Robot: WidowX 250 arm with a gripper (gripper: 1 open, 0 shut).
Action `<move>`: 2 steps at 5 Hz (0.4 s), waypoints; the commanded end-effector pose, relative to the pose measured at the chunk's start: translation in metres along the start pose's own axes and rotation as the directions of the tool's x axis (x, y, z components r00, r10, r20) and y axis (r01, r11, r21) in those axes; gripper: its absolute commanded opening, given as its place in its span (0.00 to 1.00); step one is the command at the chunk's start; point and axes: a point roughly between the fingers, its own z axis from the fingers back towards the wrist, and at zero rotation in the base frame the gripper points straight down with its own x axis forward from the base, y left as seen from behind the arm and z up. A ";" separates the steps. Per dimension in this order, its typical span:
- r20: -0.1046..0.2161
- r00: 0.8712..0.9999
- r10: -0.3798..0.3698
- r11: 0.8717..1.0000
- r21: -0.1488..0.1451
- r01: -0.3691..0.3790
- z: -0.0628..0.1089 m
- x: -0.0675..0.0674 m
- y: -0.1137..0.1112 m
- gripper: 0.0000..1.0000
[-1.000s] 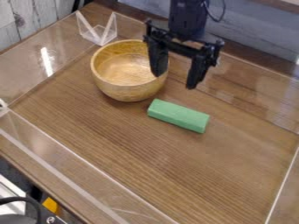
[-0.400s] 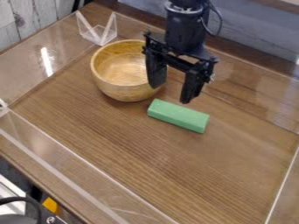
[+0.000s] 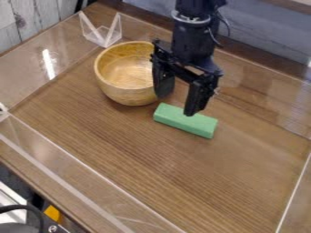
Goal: Put the green block in the brown bowl
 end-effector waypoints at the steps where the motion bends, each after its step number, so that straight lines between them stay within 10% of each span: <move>1: 0.031 0.996 -0.084 0.996 0.020 0.083 0.006 0.000 -0.003 1.00; 2: 0.023 0.987 -0.157 0.987 0.028 0.157 0.003 -0.001 -0.004 1.00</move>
